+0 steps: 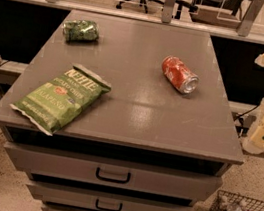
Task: Place green can upright
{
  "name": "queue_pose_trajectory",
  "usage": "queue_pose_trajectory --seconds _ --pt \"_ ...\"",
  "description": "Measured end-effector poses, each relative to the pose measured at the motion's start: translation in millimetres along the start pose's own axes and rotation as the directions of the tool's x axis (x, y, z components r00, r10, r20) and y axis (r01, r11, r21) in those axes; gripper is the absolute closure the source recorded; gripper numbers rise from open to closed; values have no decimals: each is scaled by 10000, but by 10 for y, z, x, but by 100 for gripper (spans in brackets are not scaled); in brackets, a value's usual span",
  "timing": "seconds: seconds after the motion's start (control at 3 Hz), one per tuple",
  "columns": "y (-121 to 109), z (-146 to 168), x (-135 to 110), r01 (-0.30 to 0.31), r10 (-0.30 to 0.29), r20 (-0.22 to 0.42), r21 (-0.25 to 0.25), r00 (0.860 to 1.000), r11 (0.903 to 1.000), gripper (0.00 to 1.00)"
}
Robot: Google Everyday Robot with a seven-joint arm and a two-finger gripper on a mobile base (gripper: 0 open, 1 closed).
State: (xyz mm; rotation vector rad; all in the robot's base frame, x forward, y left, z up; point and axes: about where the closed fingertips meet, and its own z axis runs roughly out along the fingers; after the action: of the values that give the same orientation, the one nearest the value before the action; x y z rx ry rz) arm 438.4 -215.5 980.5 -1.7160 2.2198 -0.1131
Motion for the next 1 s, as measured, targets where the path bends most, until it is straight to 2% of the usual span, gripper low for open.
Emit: queue_pose_trajectory --seconds 0.33,0.67,1.0 --pt "0 0 0 0 0 1 2 10000 10000 0" --pt "-121 19 -107 232 -238 318 189 9992 9996 0" --pt "-448 224 -511 852 -888 843 455 9925 9953 0"
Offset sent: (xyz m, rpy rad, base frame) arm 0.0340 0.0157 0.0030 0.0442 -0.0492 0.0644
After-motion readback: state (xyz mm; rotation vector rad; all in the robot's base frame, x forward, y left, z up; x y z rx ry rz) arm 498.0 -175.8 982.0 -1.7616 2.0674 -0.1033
